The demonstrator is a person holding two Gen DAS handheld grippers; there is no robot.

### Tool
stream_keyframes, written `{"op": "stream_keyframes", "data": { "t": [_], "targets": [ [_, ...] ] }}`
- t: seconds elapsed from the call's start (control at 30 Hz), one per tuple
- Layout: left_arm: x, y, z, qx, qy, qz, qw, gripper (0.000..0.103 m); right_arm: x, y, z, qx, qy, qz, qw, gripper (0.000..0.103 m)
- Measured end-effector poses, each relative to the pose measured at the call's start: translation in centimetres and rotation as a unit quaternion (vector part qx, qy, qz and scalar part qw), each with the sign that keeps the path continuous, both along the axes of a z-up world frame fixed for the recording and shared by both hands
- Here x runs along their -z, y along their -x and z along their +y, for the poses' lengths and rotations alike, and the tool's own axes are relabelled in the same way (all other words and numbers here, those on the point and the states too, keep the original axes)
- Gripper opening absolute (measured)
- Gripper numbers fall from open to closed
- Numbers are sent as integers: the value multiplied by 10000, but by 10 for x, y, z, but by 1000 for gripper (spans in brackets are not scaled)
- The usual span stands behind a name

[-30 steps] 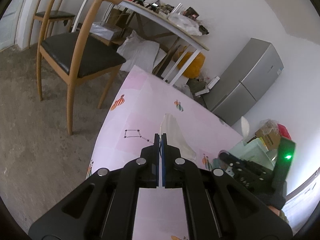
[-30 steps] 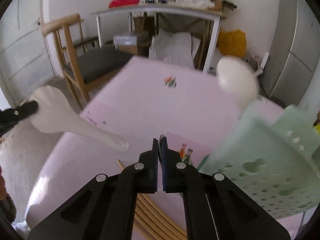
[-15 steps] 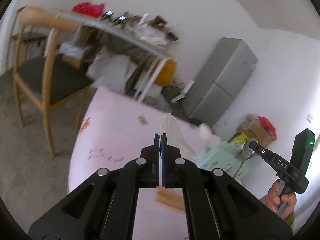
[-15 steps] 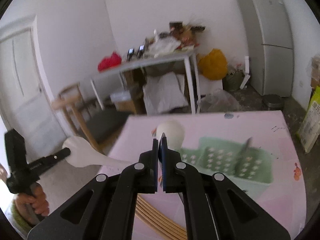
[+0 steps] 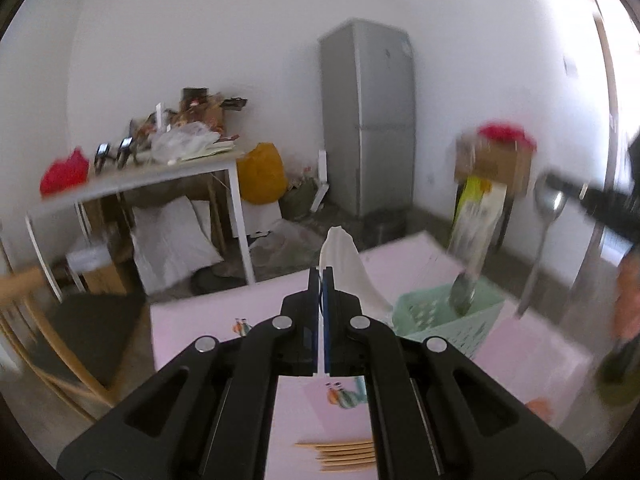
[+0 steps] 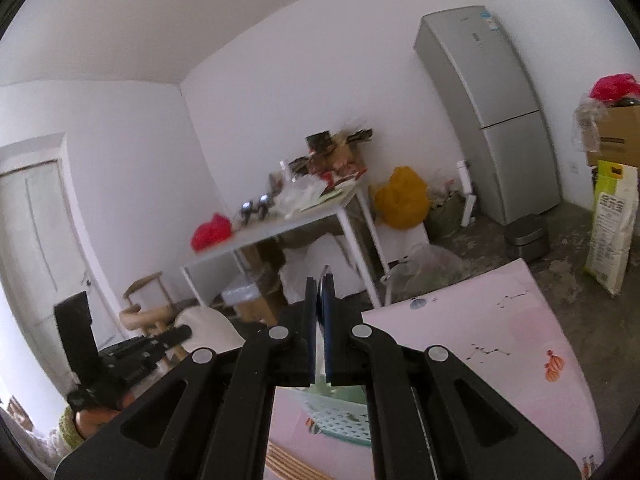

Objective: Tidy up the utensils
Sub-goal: 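Insert the rice paddle into the holder with the left tool while the right tool lowers the spoon in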

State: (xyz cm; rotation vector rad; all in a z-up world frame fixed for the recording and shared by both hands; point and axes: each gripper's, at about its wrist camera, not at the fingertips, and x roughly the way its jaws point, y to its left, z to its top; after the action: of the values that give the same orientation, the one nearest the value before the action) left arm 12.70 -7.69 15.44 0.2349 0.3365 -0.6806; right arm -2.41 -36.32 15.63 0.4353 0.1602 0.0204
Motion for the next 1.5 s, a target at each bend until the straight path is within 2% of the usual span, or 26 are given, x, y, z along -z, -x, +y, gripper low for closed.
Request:
{"op": "stream_keyframes", "data": {
  "t": [0.13, 0.2, 0.33, 0.4, 0.43, 0.47, 0.53, 0.77, 0.83, 0.97, 1.17, 1.23, 1.33, 1.43, 1.47, 1.5],
  "targets": [
    [9, -7, -37, 30, -680, -123, 9976, 0, 5, 2, -15, 47, -173, -84, 9998, 3],
    [16, -14, -52, 20, -932, -27, 9956, 0, 7, -2, -22, -14, -301, -144, 9994, 3],
    [30, -32, -62, 5, -1042, 267, 9942, 1, 12, -12, -38, -192, -572, -232, 9979, 3],
    [35, -38, -65, 9, -953, 471, 9943, 2, 14, -19, -45, -326, -733, -276, 9964, 3],
    [37, -40, -63, 9, -900, 557, 9944, 6, 15, -23, -49, -379, -807, -277, 9956, 3],
    [38, -43, -63, 23, -817, 680, 9943, 15, 16, -28, -52, -417, -864, -282, 9950, 3],
    [39, -45, -61, 58, -642, 813, 9946, 28, 18, -37, -58, -517, -986, -319, 9933, 3],
    [34, -45, -38, -27, 124, 990, 9950, 46, 24, -64, -69, -701, -1258, -463, 9885, 3],
    [38, -44, -26, -163, 260, 1058, 9939, 49, 29, -71, -69, -712, -1264, -406, 9886, 3],
    [55, -42, 1, -462, 296, 1245, 9907, 50, 46, -81, -69, -670, -1276, -195, 9894, 3],
    [87, -48, 38, -886, 499, 1885, 9768, 50, 83, -87, -60, -696, -1301, 276, 9887, 4],
    [97, -47, 45, -846, 602, 2020, 9739, 50, 94, -89, -57, -688, -1231, 471, 9889, 4],
    [104, -43, 44, -557, 672, 2067, 9745, 51, 106, -88, -54, -725, -1173, 709, 9879, 4],
    [108, -36, 34, -145, 645, 2007, 9774, 61, 108, -81, -50, -699, -978, 936, 9883, 6],
    [110, -34, 28, 27, 588, 1986, 9783, 63, 108, -79, -50, -669, -932, 978, 9886, 13],
    [112, -33, 25, 116, 540, 1978, 9787, 64, 107, -75, -50, -610, -887, 1008, 9891, 26]
  ]
}}
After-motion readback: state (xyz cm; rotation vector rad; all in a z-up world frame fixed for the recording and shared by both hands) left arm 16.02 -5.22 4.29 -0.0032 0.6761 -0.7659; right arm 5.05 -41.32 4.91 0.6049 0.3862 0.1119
